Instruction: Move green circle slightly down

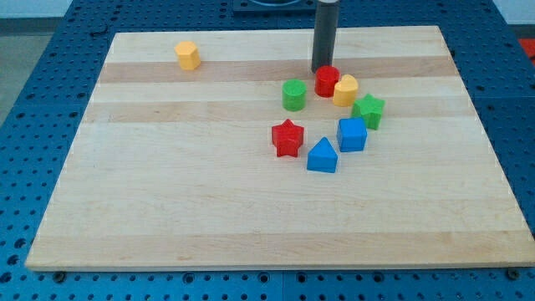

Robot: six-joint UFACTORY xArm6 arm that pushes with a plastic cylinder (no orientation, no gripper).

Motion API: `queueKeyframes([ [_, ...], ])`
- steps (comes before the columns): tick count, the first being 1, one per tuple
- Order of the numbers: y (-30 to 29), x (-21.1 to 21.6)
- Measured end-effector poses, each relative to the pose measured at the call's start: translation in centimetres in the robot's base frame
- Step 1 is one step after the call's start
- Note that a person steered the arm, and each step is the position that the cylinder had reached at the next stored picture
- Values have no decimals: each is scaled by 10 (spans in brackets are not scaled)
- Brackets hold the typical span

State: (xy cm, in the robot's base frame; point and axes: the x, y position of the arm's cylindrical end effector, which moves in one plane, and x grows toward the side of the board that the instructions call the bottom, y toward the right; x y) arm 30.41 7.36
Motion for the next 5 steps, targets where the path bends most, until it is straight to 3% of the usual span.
queueKeyframes([
  [3, -13, -27],
  [5, -47, -22],
])
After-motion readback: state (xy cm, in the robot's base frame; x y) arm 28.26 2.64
